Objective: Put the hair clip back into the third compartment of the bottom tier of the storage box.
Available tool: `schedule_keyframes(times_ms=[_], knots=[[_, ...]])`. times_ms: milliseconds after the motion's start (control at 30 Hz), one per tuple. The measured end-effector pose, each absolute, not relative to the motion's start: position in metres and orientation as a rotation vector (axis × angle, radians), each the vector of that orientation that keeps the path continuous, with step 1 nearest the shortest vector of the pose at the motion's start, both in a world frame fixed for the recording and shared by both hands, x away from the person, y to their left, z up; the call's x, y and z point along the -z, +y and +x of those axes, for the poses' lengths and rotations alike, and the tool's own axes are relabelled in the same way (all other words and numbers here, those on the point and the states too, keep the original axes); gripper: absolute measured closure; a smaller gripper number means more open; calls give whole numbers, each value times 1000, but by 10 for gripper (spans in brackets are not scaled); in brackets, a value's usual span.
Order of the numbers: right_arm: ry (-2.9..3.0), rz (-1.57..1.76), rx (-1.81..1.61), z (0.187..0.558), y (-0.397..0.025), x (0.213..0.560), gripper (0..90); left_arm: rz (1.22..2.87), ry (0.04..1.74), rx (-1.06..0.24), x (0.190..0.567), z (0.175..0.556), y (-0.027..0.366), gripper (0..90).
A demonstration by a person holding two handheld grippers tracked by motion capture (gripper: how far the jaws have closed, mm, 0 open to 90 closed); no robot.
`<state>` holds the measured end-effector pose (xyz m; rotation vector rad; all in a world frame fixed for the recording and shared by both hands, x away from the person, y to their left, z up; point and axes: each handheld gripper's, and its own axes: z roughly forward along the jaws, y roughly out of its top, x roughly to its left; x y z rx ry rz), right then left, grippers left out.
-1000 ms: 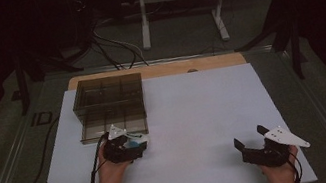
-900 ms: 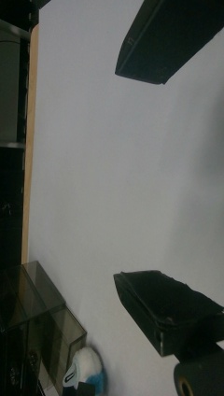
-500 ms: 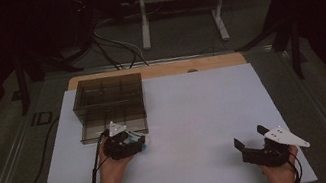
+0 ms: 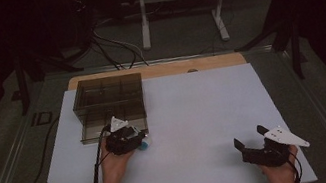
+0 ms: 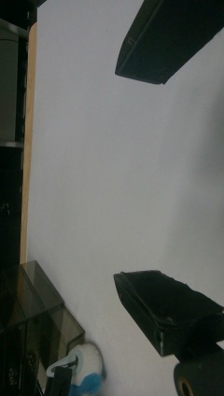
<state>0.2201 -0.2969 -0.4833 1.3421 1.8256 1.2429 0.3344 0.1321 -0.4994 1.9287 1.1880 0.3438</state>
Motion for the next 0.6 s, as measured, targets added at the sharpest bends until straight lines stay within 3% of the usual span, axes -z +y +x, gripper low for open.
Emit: schedule_keyframes(times_ms=[333,600], knots=[[1827,1342,-1245,220,-297,483,29,1908,1212,-331,500,344,126,551],[1824,1344,-1245,220,-298,483,29,1899,1209,-313,499,344,126,732]])
